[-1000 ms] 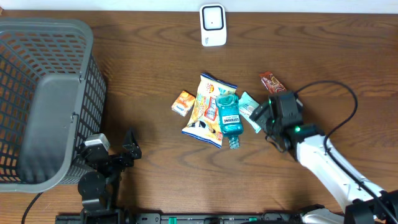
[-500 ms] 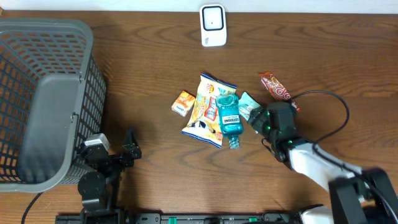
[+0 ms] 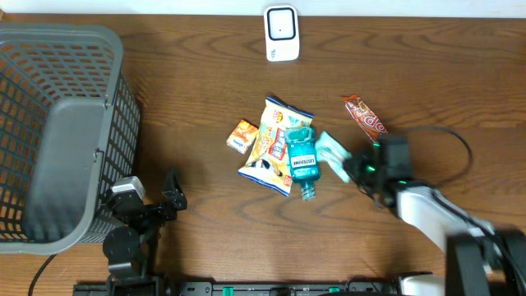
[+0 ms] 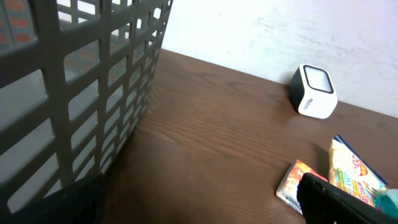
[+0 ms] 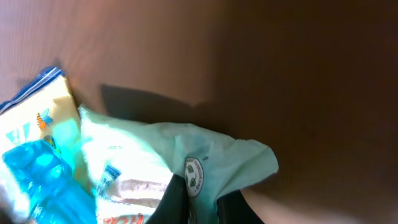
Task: Scan the item barcode
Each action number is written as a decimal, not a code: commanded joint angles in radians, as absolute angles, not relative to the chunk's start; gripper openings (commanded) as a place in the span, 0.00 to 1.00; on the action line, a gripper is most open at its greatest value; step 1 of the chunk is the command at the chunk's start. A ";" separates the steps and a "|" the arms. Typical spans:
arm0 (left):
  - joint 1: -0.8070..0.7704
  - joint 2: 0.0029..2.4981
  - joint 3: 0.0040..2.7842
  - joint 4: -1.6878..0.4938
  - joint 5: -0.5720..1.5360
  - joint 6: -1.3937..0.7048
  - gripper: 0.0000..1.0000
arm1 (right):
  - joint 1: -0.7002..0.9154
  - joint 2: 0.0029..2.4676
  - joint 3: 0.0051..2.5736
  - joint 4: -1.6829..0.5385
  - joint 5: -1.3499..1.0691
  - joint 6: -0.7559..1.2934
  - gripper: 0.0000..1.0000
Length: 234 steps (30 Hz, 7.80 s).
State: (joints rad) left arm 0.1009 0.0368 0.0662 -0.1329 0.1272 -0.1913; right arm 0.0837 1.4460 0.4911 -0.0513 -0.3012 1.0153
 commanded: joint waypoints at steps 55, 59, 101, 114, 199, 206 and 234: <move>0.099 0.037 0.041 -0.141 0.119 -0.204 0.98 | -0.134 1.026 0.497 -0.464 -0.701 0.594 0.50; 0.099 0.037 0.041 -0.141 0.119 -0.204 0.98 | 0.001 1.010 0.508 -0.463 -0.615 0.527 0.79; 0.099 0.037 0.041 -0.141 0.119 -0.204 0.98 | 0.739 1.589 0.815 -0.743 0.543 0.349 0.64; 0.099 0.037 0.041 -0.141 0.119 -0.204 0.98 | 0.739 1.842 0.815 -0.711 0.652 0.265 0.37; 0.099 0.037 0.041 -0.141 0.119 -0.204 0.98 | 0.371 1.469 1.182 -0.525 -0.200 0.330 0.01; 0.099 0.037 0.041 -0.141 0.119 -0.204 0.98 | 0.373 1.561 1.195 -0.323 -0.073 0.278 0.01; 0.099 0.037 0.041 -0.141 0.119 -0.204 0.98 | 0.456 2.442 2.064 -0.005 0.310 -0.087 0.01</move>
